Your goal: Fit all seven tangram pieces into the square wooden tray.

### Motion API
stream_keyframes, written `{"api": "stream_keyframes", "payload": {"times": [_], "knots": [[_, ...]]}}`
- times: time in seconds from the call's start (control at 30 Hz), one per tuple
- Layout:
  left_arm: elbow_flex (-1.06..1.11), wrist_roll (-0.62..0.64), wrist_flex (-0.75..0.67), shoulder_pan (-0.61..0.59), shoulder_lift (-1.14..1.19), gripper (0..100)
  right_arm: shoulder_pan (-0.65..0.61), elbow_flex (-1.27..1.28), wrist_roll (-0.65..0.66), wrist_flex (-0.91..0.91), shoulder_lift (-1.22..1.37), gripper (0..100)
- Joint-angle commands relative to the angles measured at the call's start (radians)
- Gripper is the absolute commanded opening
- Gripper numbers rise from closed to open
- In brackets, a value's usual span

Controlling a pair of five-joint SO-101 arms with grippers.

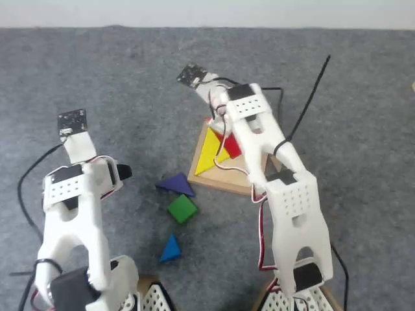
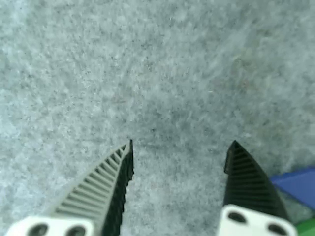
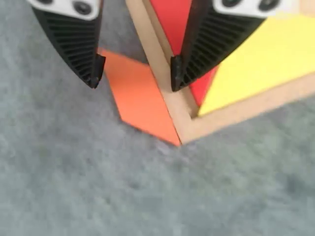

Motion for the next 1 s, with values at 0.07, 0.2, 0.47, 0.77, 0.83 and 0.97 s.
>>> {"api": "stream_keyframes", "payload": {"times": [0.07,0.2,0.47,0.77,0.83,0.97], "knots": [[0.001,-0.011,-0.012,0.008,-0.038,29,0.008,-0.081,0.015,0.091,-0.008,22.7],[0.001,-0.011,-0.012,0.018,-0.038,29,-0.051,-0.071,0.035,0.133,0.001,22.7],[0.002,-0.011,-0.012,0.021,-0.038,29,-0.163,0.017,0.035,0.183,-0.01,22.7],[0.002,-0.011,-0.012,0.021,-0.038,29,-0.159,0.011,0.014,0.196,-0.091,22.7],[0.002,-0.011,-0.012,0.021,-0.038,29,-0.137,0.011,0.015,0.196,-0.156,22.8],[0.002,-0.011,-0.012,0.021,-0.038,29,-0.084,0.009,0.068,0.183,-0.242,22.9]]}}
